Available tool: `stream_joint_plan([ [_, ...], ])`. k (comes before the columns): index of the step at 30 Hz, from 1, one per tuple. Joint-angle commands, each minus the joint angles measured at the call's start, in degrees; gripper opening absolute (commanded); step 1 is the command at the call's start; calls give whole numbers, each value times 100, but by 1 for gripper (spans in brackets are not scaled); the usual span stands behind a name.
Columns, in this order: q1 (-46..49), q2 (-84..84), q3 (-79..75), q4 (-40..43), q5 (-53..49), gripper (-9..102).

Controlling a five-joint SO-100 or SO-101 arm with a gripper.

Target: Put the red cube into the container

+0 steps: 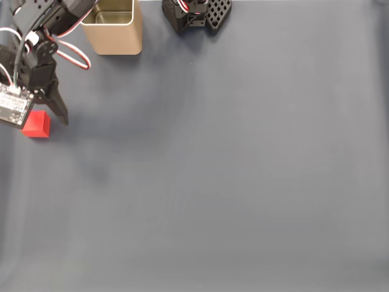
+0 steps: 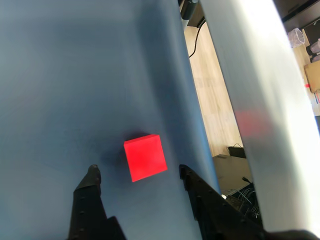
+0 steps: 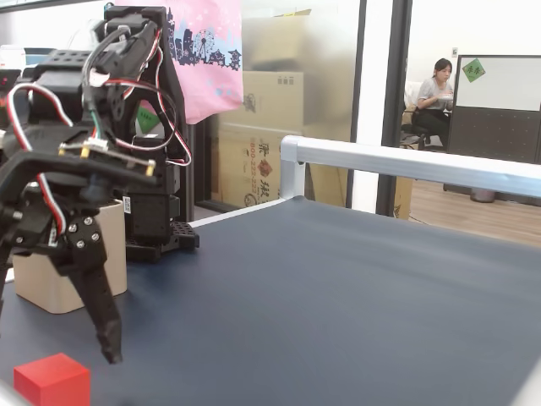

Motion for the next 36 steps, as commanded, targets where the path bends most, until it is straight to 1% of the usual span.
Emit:
stream_joint_plan([
  [1, 35, -9, -413, -105, -26, 37],
  [15, -167, -308, -369, -325, 264, 37],
  [24, -229, -316, -308, -369, 246, 37],
  [36, -290, -325, -281, -378, 0, 27],
])
